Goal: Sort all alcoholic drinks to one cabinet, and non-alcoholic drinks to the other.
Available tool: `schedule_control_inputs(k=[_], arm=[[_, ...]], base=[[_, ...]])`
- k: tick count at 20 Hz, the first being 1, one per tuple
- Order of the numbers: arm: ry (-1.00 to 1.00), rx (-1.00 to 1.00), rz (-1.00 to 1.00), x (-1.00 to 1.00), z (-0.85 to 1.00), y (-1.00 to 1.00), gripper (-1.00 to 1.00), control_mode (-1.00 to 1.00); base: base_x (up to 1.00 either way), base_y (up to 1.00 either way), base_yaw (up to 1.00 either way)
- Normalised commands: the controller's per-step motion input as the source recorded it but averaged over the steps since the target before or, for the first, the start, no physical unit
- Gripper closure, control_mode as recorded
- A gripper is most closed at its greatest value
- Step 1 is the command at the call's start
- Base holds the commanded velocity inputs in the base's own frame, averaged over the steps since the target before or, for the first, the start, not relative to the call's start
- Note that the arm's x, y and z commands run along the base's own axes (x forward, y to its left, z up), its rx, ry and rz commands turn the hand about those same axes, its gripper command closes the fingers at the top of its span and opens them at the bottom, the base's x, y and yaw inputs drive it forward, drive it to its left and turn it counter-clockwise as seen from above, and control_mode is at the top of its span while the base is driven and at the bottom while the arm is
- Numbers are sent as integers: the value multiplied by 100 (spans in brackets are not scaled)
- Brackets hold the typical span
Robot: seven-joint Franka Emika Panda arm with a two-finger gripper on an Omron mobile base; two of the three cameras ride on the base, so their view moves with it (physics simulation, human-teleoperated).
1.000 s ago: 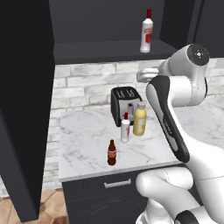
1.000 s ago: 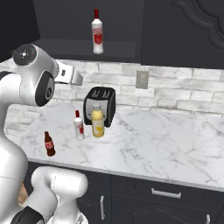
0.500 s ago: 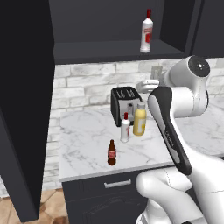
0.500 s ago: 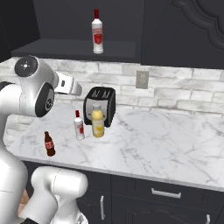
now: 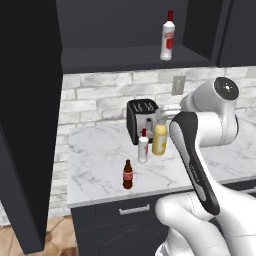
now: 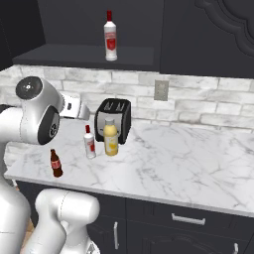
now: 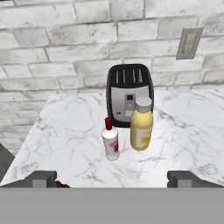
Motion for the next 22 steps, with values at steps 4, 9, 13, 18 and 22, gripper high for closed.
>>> schedule_control_inputs(k=[4,9,13,18,22], arm=[[7,-1,3,-14,-28,7,-100,-100],[8,0,3,-5,-23,6,-100,-100],[6,-1,1,0,-27,6,-100,-100],[6,-1,0,0,-24,2,-100,-100],[3,0,0,5,-25,0,-100,-100]], base=[[0,0,0],[0,0,0],[0,0,0],[0,0,0],[0,0,0]])
